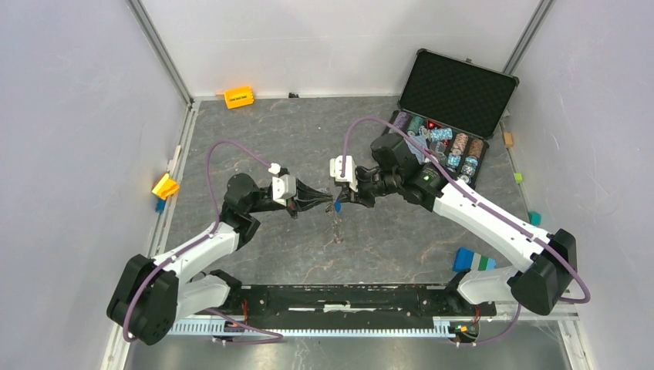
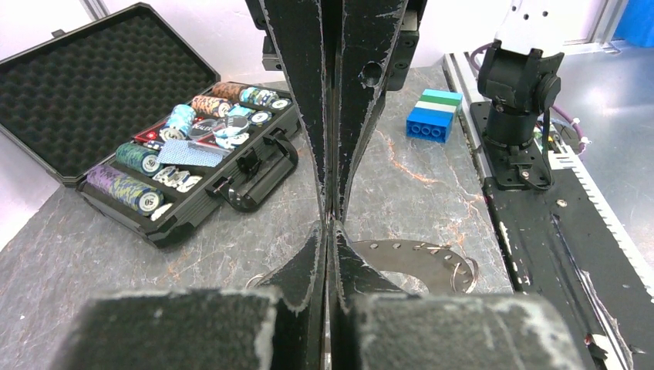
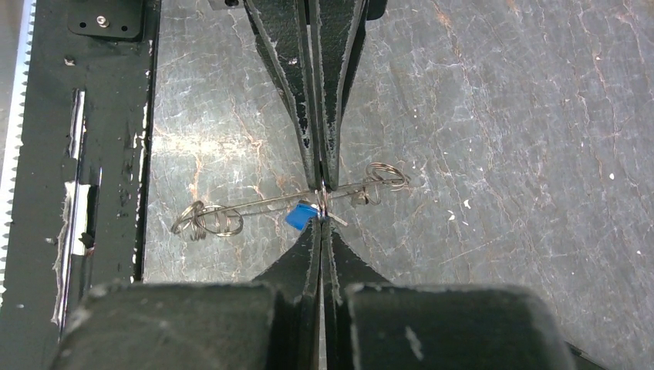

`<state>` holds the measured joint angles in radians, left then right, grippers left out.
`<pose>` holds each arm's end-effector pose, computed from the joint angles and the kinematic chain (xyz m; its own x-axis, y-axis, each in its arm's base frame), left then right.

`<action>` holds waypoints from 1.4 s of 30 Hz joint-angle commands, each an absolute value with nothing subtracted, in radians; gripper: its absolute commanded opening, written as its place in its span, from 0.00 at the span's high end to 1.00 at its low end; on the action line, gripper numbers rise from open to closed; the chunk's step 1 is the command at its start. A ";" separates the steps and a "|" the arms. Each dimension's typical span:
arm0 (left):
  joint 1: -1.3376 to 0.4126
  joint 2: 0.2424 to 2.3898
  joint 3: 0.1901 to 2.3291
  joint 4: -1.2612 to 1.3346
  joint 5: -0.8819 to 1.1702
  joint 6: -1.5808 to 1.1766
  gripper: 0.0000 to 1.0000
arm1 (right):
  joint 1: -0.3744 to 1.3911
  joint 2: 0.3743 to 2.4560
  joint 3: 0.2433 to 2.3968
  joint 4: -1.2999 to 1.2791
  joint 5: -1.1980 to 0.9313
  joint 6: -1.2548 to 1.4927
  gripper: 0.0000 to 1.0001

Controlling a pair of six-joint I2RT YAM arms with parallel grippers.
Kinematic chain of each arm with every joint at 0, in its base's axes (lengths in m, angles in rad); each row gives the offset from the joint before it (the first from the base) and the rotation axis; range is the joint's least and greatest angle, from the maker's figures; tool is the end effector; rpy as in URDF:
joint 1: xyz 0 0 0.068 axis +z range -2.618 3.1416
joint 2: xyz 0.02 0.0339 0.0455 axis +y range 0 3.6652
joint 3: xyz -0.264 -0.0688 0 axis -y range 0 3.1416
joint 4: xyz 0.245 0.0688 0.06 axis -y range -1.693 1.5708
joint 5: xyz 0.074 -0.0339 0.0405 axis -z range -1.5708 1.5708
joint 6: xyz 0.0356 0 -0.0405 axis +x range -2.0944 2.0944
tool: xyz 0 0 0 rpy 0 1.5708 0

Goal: Put the keys on the keyring

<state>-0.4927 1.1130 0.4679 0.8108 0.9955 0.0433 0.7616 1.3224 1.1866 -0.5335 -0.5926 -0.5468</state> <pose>0.1861 -0.1338 0.2663 0.1879 -0.0741 -0.9794 0.9793 0.0912 0.1810 0.1941 0.2126 0.3314 0.0789 -0.5207 -0.8501 -0.9932 0.0320 -0.1118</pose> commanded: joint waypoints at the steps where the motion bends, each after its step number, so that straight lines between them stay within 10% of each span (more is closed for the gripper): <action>1: -0.487 1.111 0.471 0.894 0.992 0.009 0.98 | 0.754 1.300 1.181 -0.516 -0.603 -0.545 1.00; 42: -0.487 1.180 0.455 1.042 0.952 -0.151 0.98 | 0.753 1.336 1.157 -0.460 -0.640 -0.508 0.92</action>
